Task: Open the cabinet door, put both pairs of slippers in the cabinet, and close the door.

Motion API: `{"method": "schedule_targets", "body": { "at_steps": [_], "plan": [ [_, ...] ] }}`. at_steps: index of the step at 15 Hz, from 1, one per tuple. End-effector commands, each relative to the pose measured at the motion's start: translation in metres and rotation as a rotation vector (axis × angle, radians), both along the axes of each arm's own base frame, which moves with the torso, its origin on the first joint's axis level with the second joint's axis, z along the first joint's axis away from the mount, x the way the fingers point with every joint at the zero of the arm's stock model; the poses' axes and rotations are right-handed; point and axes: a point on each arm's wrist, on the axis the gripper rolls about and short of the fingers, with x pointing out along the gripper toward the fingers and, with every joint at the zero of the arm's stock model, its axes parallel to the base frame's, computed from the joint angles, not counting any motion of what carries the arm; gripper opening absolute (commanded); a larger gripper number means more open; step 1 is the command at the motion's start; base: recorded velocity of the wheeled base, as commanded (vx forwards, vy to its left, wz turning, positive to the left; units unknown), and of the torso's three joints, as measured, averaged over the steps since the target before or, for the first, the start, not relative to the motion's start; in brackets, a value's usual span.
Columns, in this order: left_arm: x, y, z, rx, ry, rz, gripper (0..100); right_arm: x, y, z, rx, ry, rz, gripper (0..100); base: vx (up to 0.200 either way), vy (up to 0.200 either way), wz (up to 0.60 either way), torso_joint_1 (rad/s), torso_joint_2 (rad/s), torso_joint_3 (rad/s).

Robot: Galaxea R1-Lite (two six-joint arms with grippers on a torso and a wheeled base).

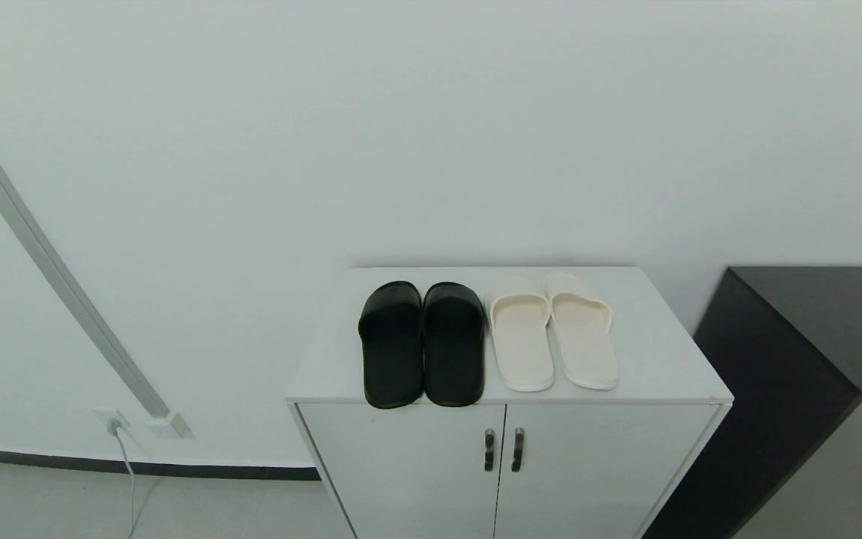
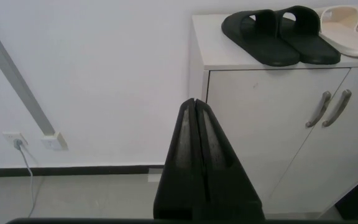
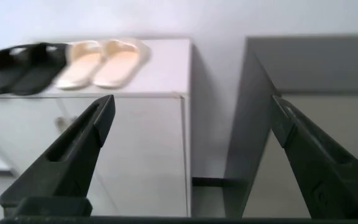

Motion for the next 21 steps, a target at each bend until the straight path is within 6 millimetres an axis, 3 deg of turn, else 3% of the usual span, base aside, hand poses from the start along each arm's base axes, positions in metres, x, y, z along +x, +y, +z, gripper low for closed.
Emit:
{"method": "schedule_targets", "body": {
  "at_steps": [1,5,8,11,14,17,19,21],
  "plan": [
    [0.000,0.000,0.000,0.000,0.001,0.001,0,0.033,0.003,0.032,-0.041,0.248,0.117,100,0.000,0.000,0.00,0.000,0.00,0.000],
    [0.000,0.000,0.000,0.011,0.001,0.001,0,0.105,0.016,0.057,0.063,0.372,0.309,100,0.000,0.000,0.00,0.000,0.00,0.000],
    [0.000,0.000,0.000,0.014,0.001,-0.005,0,0.144,0.065,0.055,0.117,0.453,0.354,100,0.000,0.000,0.00,0.000,0.00,0.000],
    [0.000,0.000,0.000,0.014,0.001,-0.005,0,0.159,0.115,0.059,0.135,0.441,0.373,100,0.000,0.000,0.00,0.000,0.00,0.000],
    [0.000,0.000,0.000,0.014,0.001,-0.005,0,0.192,0.152,0.064,0.113,0.434,0.272,100,0.000,0.000,0.00,0.000,0.00,0.000],
    [0.000,0.000,0.000,0.014,0.001,-0.005,0,0.216,0.175,0.063,0.115,0.393,0.202,100,0.000,0.000,0.00,0.000,0.00,0.000],
    [0.000,0.000,0.000,0.014,0.001,-0.006,0,0.247,0.200,0.054,0.089,0.381,0.094,100,0.000,0.000,0.00,0.000,0.00,0.000],
    [0.000,0.000,0.000,0.014,0.001,-0.005,0,0.270,0.209,0.046,0.076,0.378,0.020,100,0.000,0.000,0.00,0.000,0.00,0.000]
  ]
}}
